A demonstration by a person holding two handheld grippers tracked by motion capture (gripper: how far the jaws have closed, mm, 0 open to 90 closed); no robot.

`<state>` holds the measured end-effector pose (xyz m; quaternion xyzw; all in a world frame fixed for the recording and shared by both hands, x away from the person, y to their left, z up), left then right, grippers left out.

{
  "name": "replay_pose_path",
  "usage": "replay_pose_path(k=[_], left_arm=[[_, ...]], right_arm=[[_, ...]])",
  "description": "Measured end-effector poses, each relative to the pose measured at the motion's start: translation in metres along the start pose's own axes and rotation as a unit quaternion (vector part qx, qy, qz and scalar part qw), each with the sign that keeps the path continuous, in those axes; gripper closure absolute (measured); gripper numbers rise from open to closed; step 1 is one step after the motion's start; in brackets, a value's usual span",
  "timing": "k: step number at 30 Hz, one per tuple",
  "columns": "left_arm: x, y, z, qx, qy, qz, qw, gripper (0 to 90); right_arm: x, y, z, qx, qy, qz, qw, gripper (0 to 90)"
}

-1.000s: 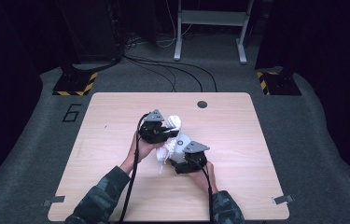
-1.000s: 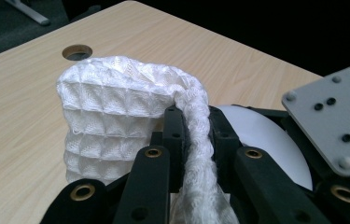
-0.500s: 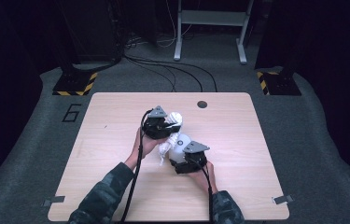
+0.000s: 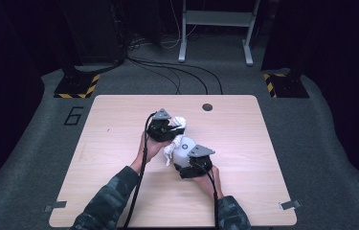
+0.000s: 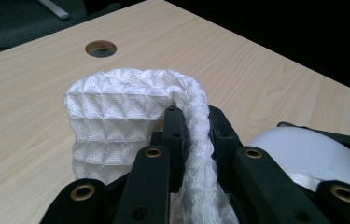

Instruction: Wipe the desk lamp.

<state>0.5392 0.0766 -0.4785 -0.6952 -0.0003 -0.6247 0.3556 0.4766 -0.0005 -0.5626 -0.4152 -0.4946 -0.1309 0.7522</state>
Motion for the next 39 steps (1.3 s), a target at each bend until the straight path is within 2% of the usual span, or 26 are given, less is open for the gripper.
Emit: replay_pose_path(k=[6,9,16,20,26,31,37,39], left_arm=[[-0.016,0.007,0.002,-0.015,-0.016,0.007,0.9997,80.7],[-0.022,0.009,0.002,-0.026,-0.033,0.003,0.9991,80.7],[-0.034,0.011,0.001,-0.026,-0.033,0.009,0.9991,80.7],[-0.048,0.013,0.000,-0.020,-0.017,0.034,0.9991,80.7],[-0.062,0.014,-0.003,-0.025,-0.036,0.036,0.9984,80.7],[-0.071,0.012,-0.004,-0.027,-0.037,0.046,0.9979,80.8],[-0.080,0.003,-0.008,-0.041,-0.069,0.031,0.9963,80.7],[-0.083,0.000,-0.010,-0.044,-0.067,0.034,0.9963,80.7]], right_arm=[[0.000,0.000,0.000,0.001,-0.001,0.000,1.0000,6.5],[0.000,0.000,0.000,0.001,-0.001,-0.001,1.0000,6.5],[0.000,0.000,0.000,0.001,-0.001,0.000,1.0000,6.5],[0.000,0.000,0.000,0.001,-0.001,0.000,1.0000,6.5],[0.000,0.000,0.000,0.002,-0.002,0.000,1.0000,6.5],[0.000,0.000,0.000,0.002,-0.001,0.000,1.0000,6.5],[0.000,0.000,0.000,0.002,-0.001,0.000,1.0000,6.4],[0.000,0.000,0.000,0.002,-0.001,0.000,1.0000,6.4]])
Point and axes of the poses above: each handheld gripper's, and its own axes: y roughly forward along the jaws, x roughly out of its top, z roughly to its left, the point moved 8 cm from there along y, roughly forward along the jaws, and after that the axes turned 13 degrees about y, right-handed, at the moved point
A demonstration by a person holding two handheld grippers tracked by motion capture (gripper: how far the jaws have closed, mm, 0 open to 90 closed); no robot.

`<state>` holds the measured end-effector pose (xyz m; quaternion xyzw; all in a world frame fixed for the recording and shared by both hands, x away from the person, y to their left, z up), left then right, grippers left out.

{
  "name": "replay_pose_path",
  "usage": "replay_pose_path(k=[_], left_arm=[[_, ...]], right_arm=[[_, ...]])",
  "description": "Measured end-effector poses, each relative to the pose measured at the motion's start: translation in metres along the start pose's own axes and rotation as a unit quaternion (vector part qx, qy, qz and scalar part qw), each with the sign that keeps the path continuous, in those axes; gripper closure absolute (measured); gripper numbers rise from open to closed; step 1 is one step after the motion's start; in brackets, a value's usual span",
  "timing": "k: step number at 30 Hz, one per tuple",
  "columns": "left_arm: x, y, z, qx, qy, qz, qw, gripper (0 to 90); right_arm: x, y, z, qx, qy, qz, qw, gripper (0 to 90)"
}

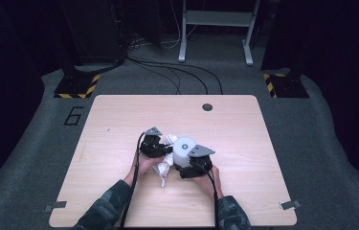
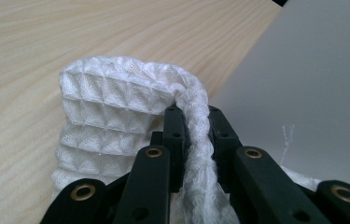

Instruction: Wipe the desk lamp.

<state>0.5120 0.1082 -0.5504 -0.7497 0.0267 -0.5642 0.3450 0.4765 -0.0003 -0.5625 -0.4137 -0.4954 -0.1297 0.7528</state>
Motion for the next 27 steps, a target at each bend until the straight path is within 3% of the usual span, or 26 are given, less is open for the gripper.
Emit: replay_pose_path(k=[5,9,13,20,27], left_arm=[[-0.005,-0.006,-0.006,-0.005,0.007,0.000,1.0000,80.7],[-0.011,-0.010,-0.011,-0.019,-0.017,-0.010,0.9996,80.7],[-0.016,-0.013,-0.015,-0.023,-0.013,-0.001,0.9997,80.7],[-0.020,-0.018,-0.025,-0.006,0.020,0.012,0.9997,80.4],[-0.017,-0.031,-0.033,0.005,0.055,0.021,0.9983,80.4]], right_arm=[[0.000,0.000,0.000,0.000,0.000,0.000,1.0000,6.4],[0.000,0.000,0.000,0.000,0.000,0.000,1.0000,6.4],[0.000,0.000,0.000,0.000,0.000,0.000,1.0000,6.4],[0.000,0.000,0.000,0.000,0.000,0.000,1.0000,6.4],[0.000,-0.001,0.000,-0.003,0.002,0.003,1.0000,6.2]])
Point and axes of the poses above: each handheld gripper's, and its own axes: y roughly forward along the jaws, x roughly out of its top, z roughly to its left, the point moved 8 cm from there along y, roughly forward along the jaws, and after that the axes turned 13 degrees about y, right-handed, at the moved point
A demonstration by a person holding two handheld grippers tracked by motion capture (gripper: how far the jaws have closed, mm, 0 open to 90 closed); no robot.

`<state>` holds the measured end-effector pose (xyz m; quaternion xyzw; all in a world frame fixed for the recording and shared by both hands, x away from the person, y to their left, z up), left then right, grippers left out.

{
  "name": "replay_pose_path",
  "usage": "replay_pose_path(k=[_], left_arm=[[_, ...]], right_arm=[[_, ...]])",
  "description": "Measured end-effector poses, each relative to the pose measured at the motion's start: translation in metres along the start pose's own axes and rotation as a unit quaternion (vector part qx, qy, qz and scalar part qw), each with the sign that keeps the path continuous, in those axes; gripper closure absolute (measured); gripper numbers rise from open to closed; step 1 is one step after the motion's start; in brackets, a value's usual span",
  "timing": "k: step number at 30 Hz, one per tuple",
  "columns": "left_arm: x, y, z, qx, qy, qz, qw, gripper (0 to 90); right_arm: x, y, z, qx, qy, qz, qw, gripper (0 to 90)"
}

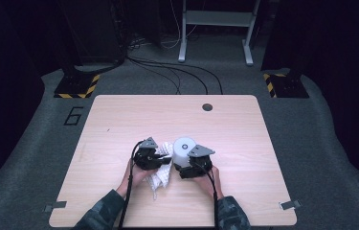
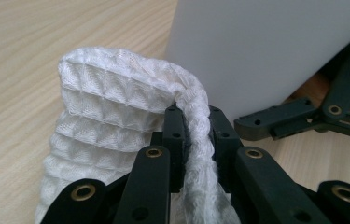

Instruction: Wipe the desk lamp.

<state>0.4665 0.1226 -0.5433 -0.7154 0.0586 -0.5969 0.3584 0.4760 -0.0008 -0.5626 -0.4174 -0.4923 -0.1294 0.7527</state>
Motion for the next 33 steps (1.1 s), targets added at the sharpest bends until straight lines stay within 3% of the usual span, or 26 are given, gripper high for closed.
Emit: replay_pose_path(k=[2,8,11,16,26,33], left_arm=[[0.002,-0.005,-0.001,0.008,0.018,0.002,0.9998,80.5],[0.007,-0.022,-0.007,0.018,0.038,-0.001,0.9991,80.4],[0.009,-0.032,-0.008,0.020,0.041,-0.005,0.9989,80.3],[0.012,-0.048,-0.008,0.029,0.047,-0.010,0.9984,80.3],[0.023,-0.071,-0.013,0.032,0.066,-0.013,0.9972,80.1],[0.039,-0.081,-0.014,0.042,0.080,-0.022,0.9957,80.1]], right_arm=[[0.000,0.000,0.000,-0.002,0.001,0.000,1.0000,6.2],[0.001,-0.003,-0.001,0.002,0.012,-0.003,0.9999,0.0],[0.004,-0.008,-0.003,0.016,0.030,-0.012,0.9994,0.0],[0.006,-0.015,-0.001,0.024,0.033,-0.005,0.9992,0.0],[0.007,-0.054,-0.004,0.023,0.032,0.007,0.9992,0.0],[0.013,-0.077,0.008,0.021,0.021,0.007,0.9995,0.0]])
Point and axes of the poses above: each handheld gripper's, and its own axes: y roughly forward along the jaws, x roughly out of its top, z roughly to its left, the point moved 8 cm from there along y, roughly forward along the jaws, and after that the axes turned 13 degrees about y, right-handed, at the moved point
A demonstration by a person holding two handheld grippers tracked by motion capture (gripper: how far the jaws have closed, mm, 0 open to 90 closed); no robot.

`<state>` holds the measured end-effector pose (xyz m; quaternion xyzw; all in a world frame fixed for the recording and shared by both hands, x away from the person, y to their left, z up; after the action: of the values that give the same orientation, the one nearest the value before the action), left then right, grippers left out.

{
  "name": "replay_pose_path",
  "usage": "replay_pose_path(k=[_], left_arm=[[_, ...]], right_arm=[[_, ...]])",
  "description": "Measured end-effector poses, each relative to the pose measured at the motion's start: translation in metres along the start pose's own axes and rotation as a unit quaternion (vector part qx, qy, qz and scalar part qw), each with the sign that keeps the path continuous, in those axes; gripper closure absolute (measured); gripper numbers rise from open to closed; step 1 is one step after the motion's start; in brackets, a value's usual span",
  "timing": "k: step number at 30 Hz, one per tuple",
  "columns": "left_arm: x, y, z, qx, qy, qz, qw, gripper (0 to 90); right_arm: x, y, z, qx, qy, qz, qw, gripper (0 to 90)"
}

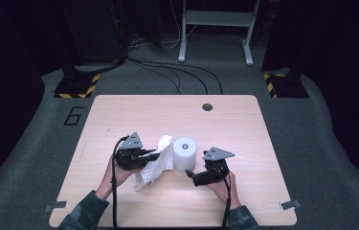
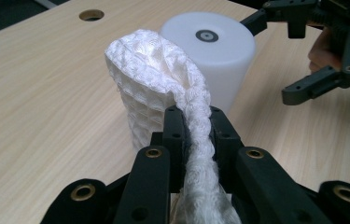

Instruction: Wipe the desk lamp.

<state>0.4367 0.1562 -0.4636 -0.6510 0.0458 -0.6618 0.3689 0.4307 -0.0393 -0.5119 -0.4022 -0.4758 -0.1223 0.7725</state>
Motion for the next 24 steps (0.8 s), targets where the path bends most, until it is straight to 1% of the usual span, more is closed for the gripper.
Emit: replay_pose_path(k=[1,2,4,7,9,10,11,13,14,15,16,18,19,20,22,23,24], left_arm=[[0.002,-0.002,0.000,-0.003,0.003,0.002,1.0000,80.1],[0.005,-0.002,0.000,-0.001,0.002,-0.004,1.0000,80.1],[0.011,-0.006,-0.001,-0.001,0.003,-0.007,1.0000,80.1],[0.022,-0.011,-0.002,-0.001,0.012,-0.012,0.9999,80.1],[0.030,-0.014,-0.003,-0.001,0.016,-0.018,0.9997,80.1],[0.036,-0.015,-0.003,-0.001,0.022,-0.024,0.9995,80.1],[0.040,-0.016,-0.004,0.002,0.022,-0.028,0.9994,80.1],[0.049,-0.017,-0.005,-0.006,0.027,-0.034,0.9991,80.1],[0.054,-0.016,-0.006,-0.006,0.026,-0.037,0.9990,80.1],[0.059,-0.015,-0.008,-0.011,0.030,-0.037,0.9988,80.1],[0.064,-0.013,-0.008,-0.007,0.033,-0.041,0.9986,80.1],[0.073,-0.009,-0.012,-0.014,0.039,-0.042,0.9983,80.1],[0.079,-0.006,-0.014,-0.014,0.046,-0.041,0.9980,80.1],[0.082,-0.004,-0.015,-0.021,0.050,-0.041,0.9977,80.1],[0.092,0.003,-0.019,-0.022,0.053,-0.047,0.9972,80.1],[0.095,0.005,-0.021,-0.028,0.056,-0.047,0.9970,80.1],[0.099,0.008,-0.023,-0.033,0.057,-0.048,0.9967,80.1]], right_arm=[[0.002,-0.002,0.002,0.002,-0.005,-0.002,1.0000,0.0],[0.004,-0.004,0.006,0.005,-0.003,-0.001,1.0000,0.0],[0.009,-0.007,0.012,0.009,-0.007,-0.004,0.9999,0.0],[0.017,-0.011,0.022,0.013,-0.013,-0.009,0.9998,0.0],[0.023,-0.012,0.029,0.018,-0.017,-0.012,0.9996,0.0],[0.026,-0.013,0.033,0.022,-0.019,-0.015,0.9995,0.0],[0.030,-0.013,0.038,0.025,-0.022,-0.016,0.9993,0.0],[0.036,-0.013,0.044,0.034,-0.024,-0.020,0.9989,0.0],[0.039,-0.013,0.048,0.036,-0.025,-0.021,0.9988,0.0],[0.043,-0.012,0.051,0.040,-0.026,-0.021,0.9987,0.0],[0.046,-0.012,0.054,0.042,-0.027,-0.024,0.9985,0.0],[0.052,-0.011,0.059,0.047,-0.025,-0.026,0.9982,0.0],[0.055,-0.010,0.061,0.045,-0.025,-0.027,0.9983,0.0],[0.057,-0.009,0.063,0.049,-0.024,-0.028,0.9981,0.0],[0.060,-0.008,0.065,0.048,-0.018,-0.030,0.9983,0.0],[0.062,-0.007,0.065,0.049,-0.019,-0.031,0.9981,0.0],[0.062,-0.007,0.065,0.046,-0.015,-0.033,0.9983,0.0]])
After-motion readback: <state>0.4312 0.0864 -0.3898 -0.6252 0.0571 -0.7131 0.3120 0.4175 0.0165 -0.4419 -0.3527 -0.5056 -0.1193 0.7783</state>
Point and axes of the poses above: each handheld gripper's, and its own axes: y roughly forward along the jaws, x roughly out of its top, z roughly to its left, the point moved 8 cm from there along y, roughly forward along the jaws, and after that the axes turned 13 degrees about y, right-handed, at the moved point
